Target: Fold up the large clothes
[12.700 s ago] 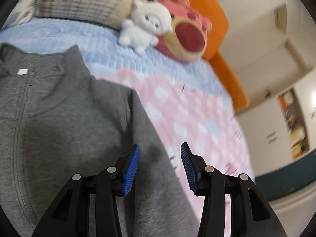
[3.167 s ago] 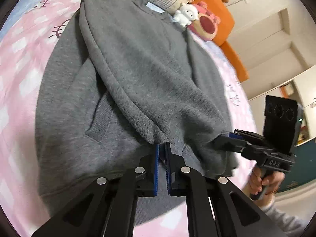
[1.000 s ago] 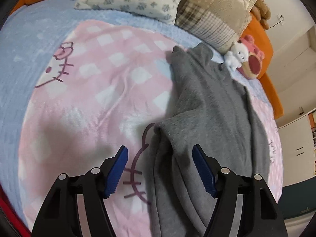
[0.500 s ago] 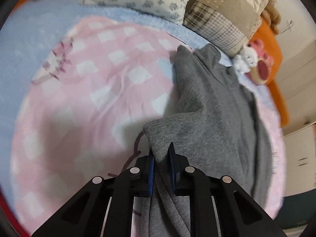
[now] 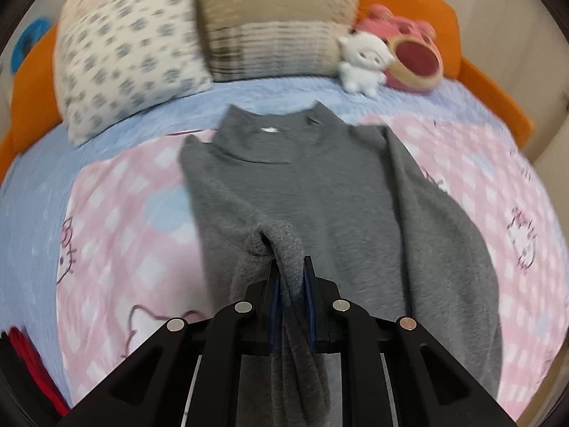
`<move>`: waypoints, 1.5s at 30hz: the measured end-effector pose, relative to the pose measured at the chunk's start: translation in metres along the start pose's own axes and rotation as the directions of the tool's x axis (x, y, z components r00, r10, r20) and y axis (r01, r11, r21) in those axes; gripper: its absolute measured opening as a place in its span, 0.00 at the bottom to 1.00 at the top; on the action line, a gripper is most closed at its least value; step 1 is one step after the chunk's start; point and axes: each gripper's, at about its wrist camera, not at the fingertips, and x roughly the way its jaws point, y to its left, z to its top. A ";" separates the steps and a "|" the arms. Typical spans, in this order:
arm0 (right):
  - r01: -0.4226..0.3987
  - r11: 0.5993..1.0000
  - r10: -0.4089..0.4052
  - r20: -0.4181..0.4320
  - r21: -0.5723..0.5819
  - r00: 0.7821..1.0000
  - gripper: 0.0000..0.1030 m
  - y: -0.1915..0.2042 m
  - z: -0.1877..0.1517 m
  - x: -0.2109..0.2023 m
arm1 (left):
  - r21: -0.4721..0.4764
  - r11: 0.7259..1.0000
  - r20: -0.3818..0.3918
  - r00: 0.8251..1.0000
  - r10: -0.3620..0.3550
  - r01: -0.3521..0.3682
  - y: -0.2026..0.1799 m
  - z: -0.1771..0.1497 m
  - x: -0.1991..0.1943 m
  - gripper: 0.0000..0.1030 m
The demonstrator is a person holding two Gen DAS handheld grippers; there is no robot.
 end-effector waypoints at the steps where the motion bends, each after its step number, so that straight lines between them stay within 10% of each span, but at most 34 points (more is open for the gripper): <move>1: 0.010 1.000 -0.010 -0.001 0.006 1.000 0.10 -0.004 -0.001 -0.002 | 0.013 1.000 -0.010 1.000 0.006 -0.006 -0.010 0.000 0.005 0.17; 10: 0.112 0.989 -0.108 -0.043 0.093 0.993 0.10 -0.047 -0.023 -0.011 | 0.101 0.993 -0.082 0.994 0.075 -0.067 -0.055 -0.016 0.070 0.17; 15: 0.137 0.988 -0.128 -0.111 0.071 0.985 0.28 -0.049 -0.024 -0.004 | 0.137 0.991 -0.059 0.998 0.002 0.006 -0.065 -0.021 0.062 0.57; 22: 0.154 0.986 -0.154 0.004 -0.068 0.988 0.46 -0.015 0.009 -0.052 | 0.115 0.990 0.134 0.986 -0.102 0.087 -0.037 0.013 -0.035 0.80; 27: 0.137 0.977 -0.127 0.067 -0.163 0.990 0.18 -0.005 0.046 -0.038 | 0.018 0.999 0.113 0.993 0.046 -0.048 0.018 0.053 -0.013 0.77; 33: 0.127 0.984 -0.128 0.000 -0.126 0.992 0.18 -0.020 0.047 -0.001 | 0.006 0.990 -0.085 0.987 0.138 -0.138 0.041 0.060 0.088 0.47; 45: 0.208 0.967 -0.226 -0.112 -0.150 0.968 0.12 -0.054 0.006 0.031 | 0.038 0.975 -0.117 0.968 0.224 -0.221 0.030 0.079 0.167 0.49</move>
